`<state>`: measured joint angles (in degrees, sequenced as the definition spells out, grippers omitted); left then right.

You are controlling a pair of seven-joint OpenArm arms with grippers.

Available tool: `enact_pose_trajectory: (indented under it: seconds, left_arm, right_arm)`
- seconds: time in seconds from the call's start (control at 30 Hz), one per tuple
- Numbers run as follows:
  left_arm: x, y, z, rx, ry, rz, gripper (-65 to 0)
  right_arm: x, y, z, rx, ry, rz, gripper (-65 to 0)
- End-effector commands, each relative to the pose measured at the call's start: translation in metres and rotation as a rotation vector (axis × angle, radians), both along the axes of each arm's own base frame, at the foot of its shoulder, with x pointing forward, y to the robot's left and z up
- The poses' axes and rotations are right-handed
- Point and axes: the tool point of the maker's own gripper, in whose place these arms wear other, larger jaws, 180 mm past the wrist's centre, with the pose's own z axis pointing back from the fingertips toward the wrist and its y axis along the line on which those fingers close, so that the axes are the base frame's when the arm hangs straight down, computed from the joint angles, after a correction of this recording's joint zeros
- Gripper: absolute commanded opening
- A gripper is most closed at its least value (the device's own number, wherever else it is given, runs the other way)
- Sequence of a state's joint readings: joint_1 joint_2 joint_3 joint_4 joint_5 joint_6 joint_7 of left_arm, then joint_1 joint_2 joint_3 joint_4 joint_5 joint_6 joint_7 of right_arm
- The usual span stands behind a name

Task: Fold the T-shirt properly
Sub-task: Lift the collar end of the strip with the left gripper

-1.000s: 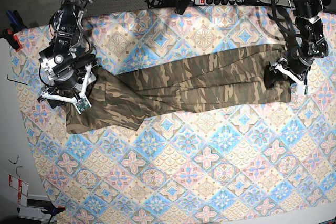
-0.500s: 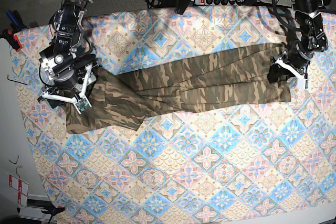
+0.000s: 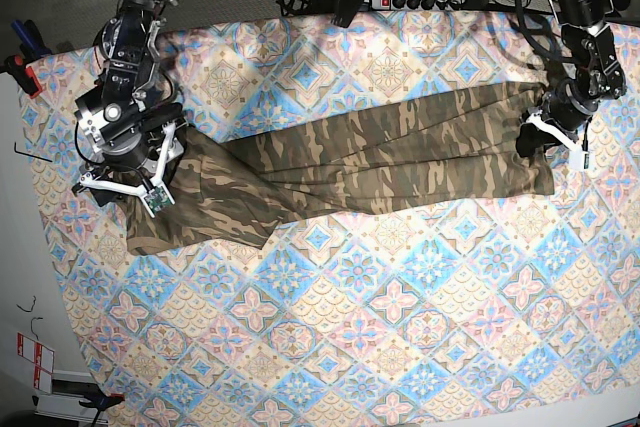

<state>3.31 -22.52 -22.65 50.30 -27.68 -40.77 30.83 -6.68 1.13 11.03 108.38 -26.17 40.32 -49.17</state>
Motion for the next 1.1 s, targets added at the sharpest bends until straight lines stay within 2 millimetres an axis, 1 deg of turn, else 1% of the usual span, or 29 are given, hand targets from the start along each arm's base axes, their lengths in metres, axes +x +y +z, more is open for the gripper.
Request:
enact_pose_trajectory:
  seconds: [0.0, 0.07, 0.23, 0.27, 0.33, 0.37, 0.43, 0.53, 0.57, 0.6, 0.63, 0.73, 0.87, 0.9, 0.93, 1.03, 1.07]
  left_arm:
    - [-0.034, -0.002, -0.025, 0.046, 0.171, -0.069, -52.6]
    - [-0.029, 0.0, -0.022, 0.046, 0.159, -0.062, -52.6]
    - [-0.029, -0.003, -0.023, 0.045, 0.168, -0.071, -52.5]
    - [-0.029, -0.005, -0.024, 0.045, 0.171, -0.081, -52.5]
    - [-0.031, -0.019, -0.029, 0.047, 0.192, -0.142, -51.6]
    - [-0.032, -0.025, -0.031, 0.048, 0.196, -0.167, -49.7]
    - [-0.032, -0.033, -0.033, 0.047, 0.203, -0.197, -42.8]
    - [-0.031, -0.033, -0.032, 0.045, 0.198, -0.194, -30.2]
    - [-0.031, -0.033, -0.032, 0.043, 0.195, -0.193, -26.7]
    - [-0.031, -0.033, -0.032, 0.043, 0.195, -0.193, -24.7]
    - [-0.03, -0.033, -0.031, 0.045, 0.192, -0.193, -24.2]
    - [-0.021, -0.032, -0.027, 0.039, 0.144, -0.17, -25.3]
    - [-0.015, -0.031, -0.023, 0.035, 0.108, -0.152, -25.3]
    - [-0.009, -0.031, -0.021, 0.035, 0.095, -0.149, -25.3]
    - [-0.003, -0.029, -0.017, 0.027, 0.079, -0.13, -25.3]
    - [-0.001, -0.015, -0.016, -0.01, 0.066, -0.037, -25.3]
    - [0.004, -0.011, -0.015, -0.026, 0.057, -0.004, -25.3]
  right_arm:
    - [0.007, -0.001, 0.011, -0.004, -0.041, 0.002, -24.1]
    - [0.007, -0.001, 0.011, -0.005, -0.04, 0.003, -24.1]
    - [0.007, 0.0, 0.011, -0.003, -0.04, 0.003, -24.1]
    - [0.007, 0.0, 0.011, -0.003, -0.04, 0.003, -24.1]
    - [0.007, -0.001, 0.011, -0.004, -0.039, 0.002, -24.1]
    - [0.007, -0.001, 0.011, -0.004, -0.039, 0.002, -24.1]
    - [0.007, -0.001, 0.011, -0.004, -0.039, 0.002, -24.1]
    - [0.007, -0.001, 0.011, -0.004, -0.039, 0.002, -24.1]
    - [0.007, -0.001, 0.011, -0.004, -0.039, 0.002, -24.1]
    - [0.007, -0.001, 0.011, -0.004, -0.039, 0.002, -24.1]
    - [0.007, -0.001, 0.011, -0.004, -0.039, 0.002, -24.1]
    - [0.007, -0.001, 0.011, -0.005, -0.039, 0.002, -24.1]
    - [0.007, -0.002, 0.011, -0.007, -0.037, 0.002, -24.1]
    - [0.007, -0.002, 0.011, -0.007, -0.037, 0.002, -24.1]
    - [0.007, -0.002, 0.011, -0.008, -0.037, 0.002, -24.1]
    - [0.007, -0.002, 0.011, -0.008, -0.037, 0.002, -24.1]
    - [0.007, -0.002, 0.011, -0.008, -0.037, 0.002, -24.1]
